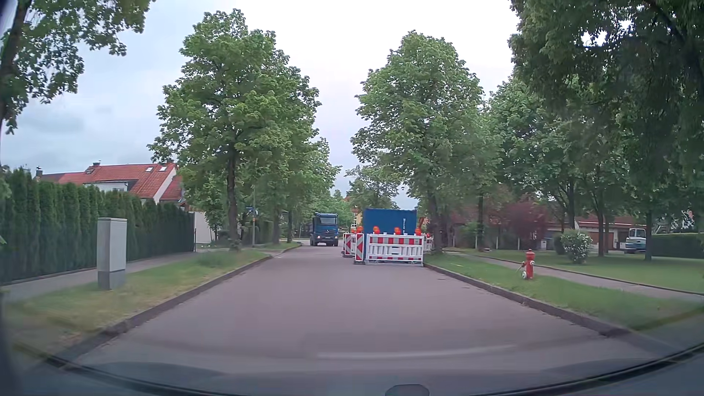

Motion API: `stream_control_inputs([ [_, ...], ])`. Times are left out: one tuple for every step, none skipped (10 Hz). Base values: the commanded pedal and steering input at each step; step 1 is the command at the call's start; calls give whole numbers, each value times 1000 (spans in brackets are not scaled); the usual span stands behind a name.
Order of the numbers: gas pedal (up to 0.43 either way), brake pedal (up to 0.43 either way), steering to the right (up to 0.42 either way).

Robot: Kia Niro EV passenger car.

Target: Follow the waypoints while adhering to traffic rules and regulations

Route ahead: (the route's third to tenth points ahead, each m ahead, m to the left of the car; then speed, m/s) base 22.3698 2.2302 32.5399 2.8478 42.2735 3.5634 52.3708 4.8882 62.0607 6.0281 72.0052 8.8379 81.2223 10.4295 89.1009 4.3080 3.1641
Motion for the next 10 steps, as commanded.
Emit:
stream_control_inputs([
  [39,0,227],
  [39,0,217],
  [8,0,201],
  [0,0,182],
  [0,0,161],
  [0,0,132],
  [0,0,112],
  [0,0,99],
  [8,0,88],
  [8,0,76],
])
